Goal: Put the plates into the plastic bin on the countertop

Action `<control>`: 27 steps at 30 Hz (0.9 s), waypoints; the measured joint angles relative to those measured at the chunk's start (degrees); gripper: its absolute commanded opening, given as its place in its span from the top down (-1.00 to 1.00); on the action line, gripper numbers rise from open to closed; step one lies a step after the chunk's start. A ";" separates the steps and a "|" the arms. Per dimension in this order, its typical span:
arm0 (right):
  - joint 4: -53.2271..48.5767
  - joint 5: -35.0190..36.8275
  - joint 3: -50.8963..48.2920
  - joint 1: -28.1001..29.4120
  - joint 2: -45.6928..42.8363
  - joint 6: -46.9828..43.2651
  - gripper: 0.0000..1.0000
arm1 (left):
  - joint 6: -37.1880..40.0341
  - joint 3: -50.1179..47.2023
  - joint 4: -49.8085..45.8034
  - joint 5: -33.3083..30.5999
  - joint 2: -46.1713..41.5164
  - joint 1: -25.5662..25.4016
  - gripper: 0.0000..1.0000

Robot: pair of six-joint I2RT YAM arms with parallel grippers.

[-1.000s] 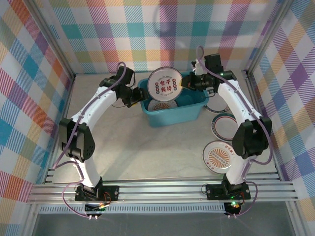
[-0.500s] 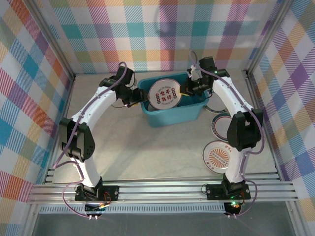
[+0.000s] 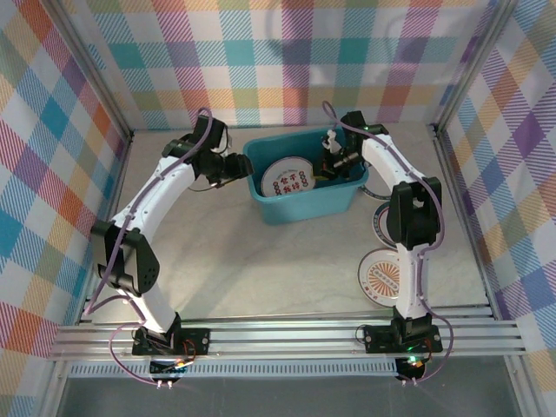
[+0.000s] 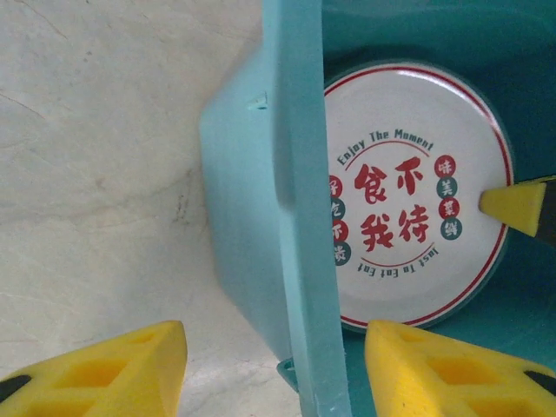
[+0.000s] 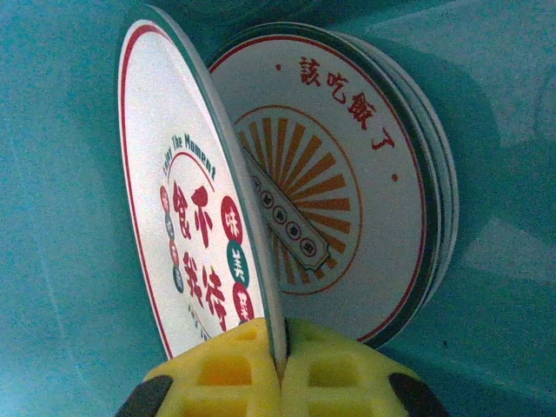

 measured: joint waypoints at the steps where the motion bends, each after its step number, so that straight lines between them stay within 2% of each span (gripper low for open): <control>1: -0.59 -0.02 0.76 0.07 0.63 -0.42 0.94 | 0.00 -0.02 0.00 -0.31 -0.22 0.07 -0.15; 7: -3.41 0.24 4.50 0.96 4.24 -2.43 0.81 | -0.07 -0.48 -0.04 -1.01 -1.01 0.09 -0.16; 9: -3.67 0.74 4.52 1.07 4.68 -2.47 0.64 | -0.09 -0.90 -0.11 -1.16 -1.29 0.09 -0.16; 12: -4.66 1.09 4.63 1.07 5.16 -3.32 0.51 | -0.33 -1.62 -0.17 -1.36 -1.92 0.09 -0.16; 16: -5.51 1.62 5.73 1.14 5.51 -4.04 0.08 | -1.16 -2.36 -0.13 -1.36 -2.75 0.11 -0.17; 21: -5.92 2.38 7.32 1.60 5.53 -4.15 -0.25 | -1.84 -3.41 0.07 -1.36 -3.91 0.09 -0.17; 23: -6.16 2.56 7.74 1.73 5.53 -4.09 -0.55 | -2.25 -3.91 0.22 -1.36 -4.42 0.09 -0.17; 27: -6.60 3.61 8.94 1.81 5.51 -3.93 -0.75 | -2.91 -4.55 0.52 -1.33 -5.09 0.11 -0.17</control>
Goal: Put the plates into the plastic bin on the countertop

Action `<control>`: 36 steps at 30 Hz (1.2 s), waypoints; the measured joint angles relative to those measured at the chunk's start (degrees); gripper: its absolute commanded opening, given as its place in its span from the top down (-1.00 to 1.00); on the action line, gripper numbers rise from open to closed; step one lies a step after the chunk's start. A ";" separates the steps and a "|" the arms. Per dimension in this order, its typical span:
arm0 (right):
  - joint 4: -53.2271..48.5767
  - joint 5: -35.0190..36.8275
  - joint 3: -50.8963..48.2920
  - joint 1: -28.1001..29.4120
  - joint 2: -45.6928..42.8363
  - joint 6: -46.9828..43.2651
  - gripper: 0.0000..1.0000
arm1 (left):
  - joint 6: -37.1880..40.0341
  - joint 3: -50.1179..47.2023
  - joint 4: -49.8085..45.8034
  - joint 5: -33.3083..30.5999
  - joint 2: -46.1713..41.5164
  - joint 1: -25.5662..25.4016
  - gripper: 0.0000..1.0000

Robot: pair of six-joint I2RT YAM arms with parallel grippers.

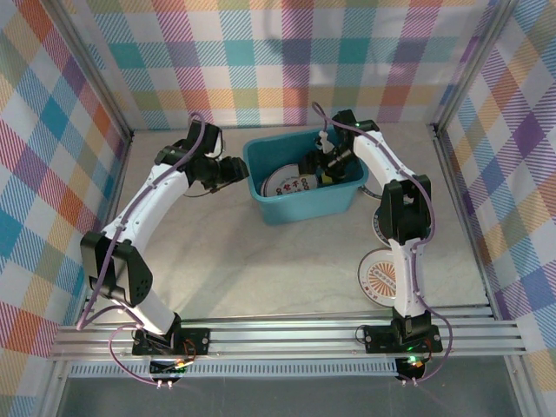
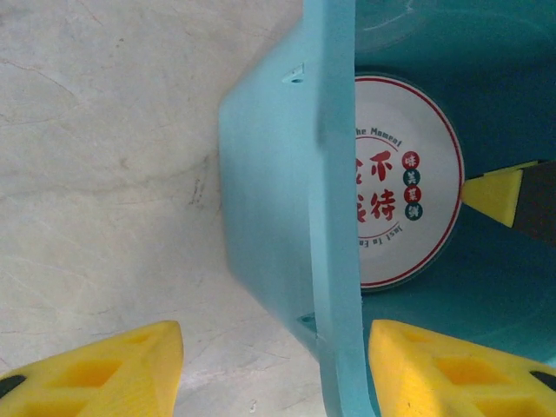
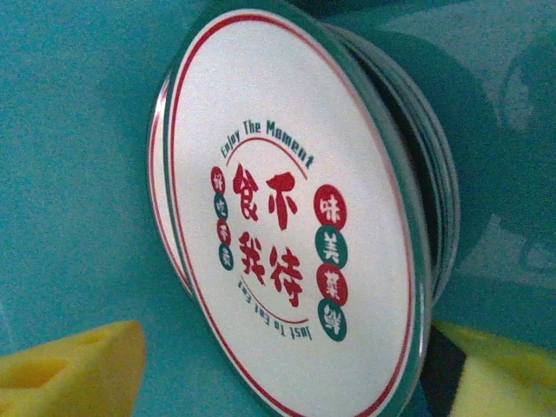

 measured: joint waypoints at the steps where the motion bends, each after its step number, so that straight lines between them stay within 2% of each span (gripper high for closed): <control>1: 0.02 0.42 0.33 0.00 -0.04 0.00 -0.78 | -0.07 -0.04 0.28 0.00 -0.15 0.00 -0.17; 5: -0.17 2.54 0.98 0.00 -1.09 0.07 -0.98 | -0.22 -0.92 1.44 0.04 -1.31 -0.02 -0.18; 18: -1.60 8.13 4.63 0.00 -9.84 -0.68 -0.98 | -1.64 -4.52 4.13 1.70 -6.95 -0.02 -0.19; 24: -1.40 8.48 2.14 -1.11 -19.17 -1.14 -0.98 | -1.57 -4.52 4.33 2.60 -9.64 -0.22 -0.19; 27: -0.98 7.85 -3.39 -3.30 -28.17 -1.11 -0.98 | -1.42 -5.18 4.50 2.56 -11.63 -0.98 -0.19; 30: 0.35 7.50 -13.57 -7.67 -39.67 -1.09 -0.98 | -1.25 -6.51 4.61 2.36 -13.88 -2.43 -0.19; 36: 1.84 8.28 -40.96 -19.91 -60.87 0.68 -0.97 | -1.25 -10.73 5.66 0.90 -17.38 -7.13 -0.21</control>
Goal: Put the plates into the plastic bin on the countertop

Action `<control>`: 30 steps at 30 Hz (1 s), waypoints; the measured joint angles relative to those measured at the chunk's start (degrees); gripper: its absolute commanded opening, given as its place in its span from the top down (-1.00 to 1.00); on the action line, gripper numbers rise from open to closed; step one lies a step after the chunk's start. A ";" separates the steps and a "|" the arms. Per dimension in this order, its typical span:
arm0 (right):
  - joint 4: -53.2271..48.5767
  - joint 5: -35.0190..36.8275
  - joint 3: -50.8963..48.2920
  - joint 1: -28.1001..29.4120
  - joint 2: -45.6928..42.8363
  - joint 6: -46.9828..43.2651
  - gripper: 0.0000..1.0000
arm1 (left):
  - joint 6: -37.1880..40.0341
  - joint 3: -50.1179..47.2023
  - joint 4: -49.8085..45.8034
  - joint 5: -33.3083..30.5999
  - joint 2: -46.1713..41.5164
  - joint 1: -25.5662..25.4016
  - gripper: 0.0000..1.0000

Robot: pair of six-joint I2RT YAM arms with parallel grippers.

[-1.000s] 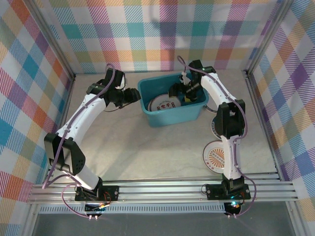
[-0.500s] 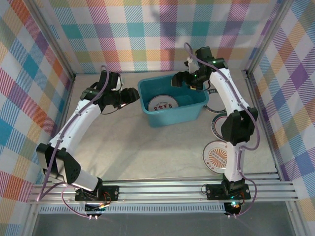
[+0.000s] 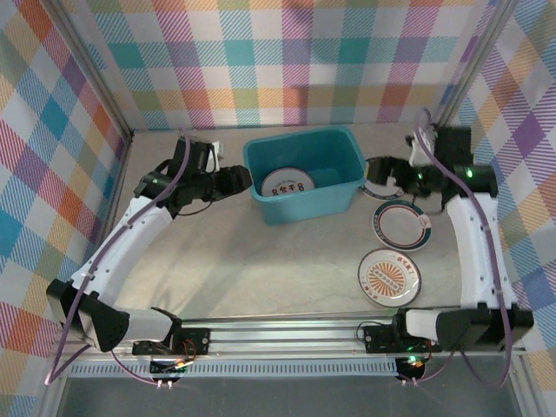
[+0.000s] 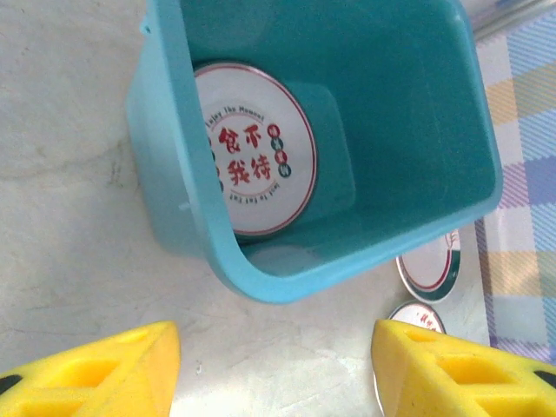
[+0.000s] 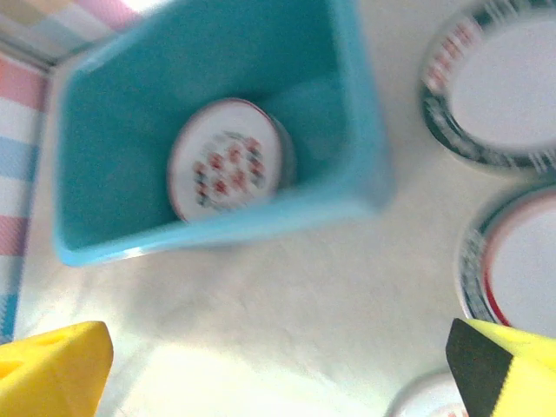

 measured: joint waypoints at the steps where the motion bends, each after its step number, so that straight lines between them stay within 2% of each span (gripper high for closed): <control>1: 0.15 -0.15 -4.92 -2.27 -2.62 0.66 -0.98 | -0.04 -0.83 0.13 -0.37 -0.50 -0.92 -0.21; 5: 1.84 0.72 -19.10 -7.48 -8.28 2.78 -0.98 | -0.42 -3.23 0.74 -2.08 -2.12 -4.28 -0.22; 11: 11.02 -0.66 -30.51 -14.27 -8.72 8.48 -0.98 | -1.29 -5.77 2.93 -4.42 -4.72 -7.50 -0.23; 23: 21.24 -0.76 -32.17 -26.29 3.61 12.96 -0.98 | 0.46 -7.32 3.15 -7.85 -6.91 -7.98 -0.30; 30: 22.62 -0.20 -32.02 -28.96 10.78 12.96 -1.00 | 2.51 -6.40 3.78 -7.85 -3.89 -7.82 -0.33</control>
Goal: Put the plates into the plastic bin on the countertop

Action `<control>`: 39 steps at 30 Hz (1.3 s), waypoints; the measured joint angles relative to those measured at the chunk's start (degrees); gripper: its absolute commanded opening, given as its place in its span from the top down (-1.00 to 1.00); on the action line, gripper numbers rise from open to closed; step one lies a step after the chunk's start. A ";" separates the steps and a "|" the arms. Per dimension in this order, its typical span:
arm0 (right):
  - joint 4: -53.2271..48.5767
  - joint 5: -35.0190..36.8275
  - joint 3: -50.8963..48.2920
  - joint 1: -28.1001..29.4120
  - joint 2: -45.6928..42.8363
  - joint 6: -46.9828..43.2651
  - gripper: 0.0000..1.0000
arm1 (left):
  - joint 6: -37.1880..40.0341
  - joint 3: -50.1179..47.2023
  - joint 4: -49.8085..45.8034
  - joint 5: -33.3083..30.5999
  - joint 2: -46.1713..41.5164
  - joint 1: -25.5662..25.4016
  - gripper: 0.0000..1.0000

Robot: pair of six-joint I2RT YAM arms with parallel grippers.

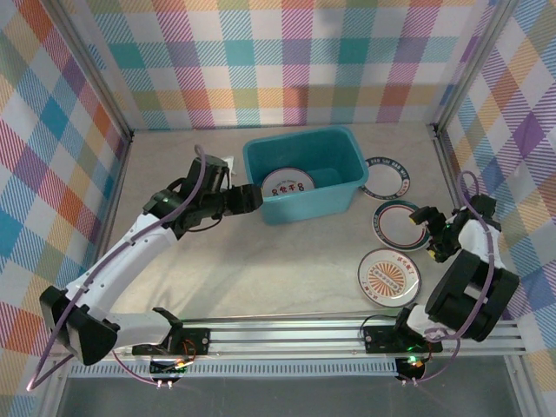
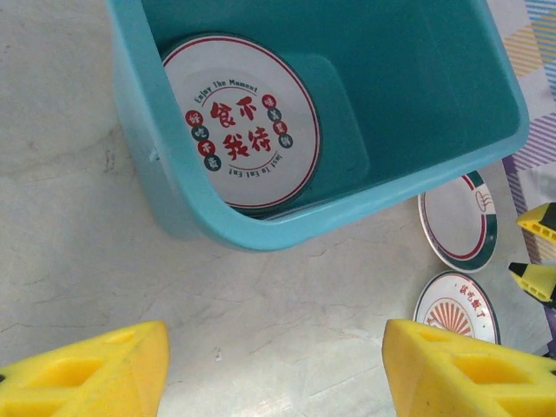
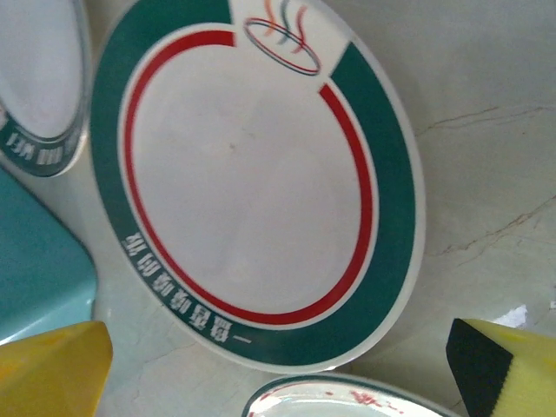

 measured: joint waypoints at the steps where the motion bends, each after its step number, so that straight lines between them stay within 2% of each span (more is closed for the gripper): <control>1: 0.02 0.15 0.15 0.00 1.14 -0.02 -0.99 | 0.22 0.11 0.28 0.04 0.37 0.22 -0.33; 5: 0.48 0.87 1.57 0.00 5.27 0.20 -0.80 | 0.98 0.24 0.46 0.42 0.74 1.14 -0.34; 15: 5.64 0.46 2.12 0.00 10.95 0.35 -0.71 | 1.18 -4.07 0.44 0.42 -2.56 4.42 -0.35; 23: 4.87 -0.46 3.52 -0.63 14.03 0.63 -0.50 | 1.18 -4.20 0.44 0.26 -2.62 4.55 -0.35; 30: 3.69 -0.44 4.42 -1.38 15.65 0.85 -0.21 | 0.66 -4.20 0.44 0.26 -2.60 4.55 -0.34; 32: 2.97 -0.35 4.85 -1.68 16.33 0.85 0.00 | 0.26 -4.20 0.44 0.26 -2.60 4.55 -0.34; 37: 2.40 0.26 4.92 -2.12 16.74 0.55 0.13 | -0.42 -4.20 0.46 0.26 -2.60 4.55 -0.34; 39: 2.34 0.59 4.90 -2.16 16.74 0.11 0.32 | -0.90 -4.20 0.48 0.28 -2.60 4.55 -0.34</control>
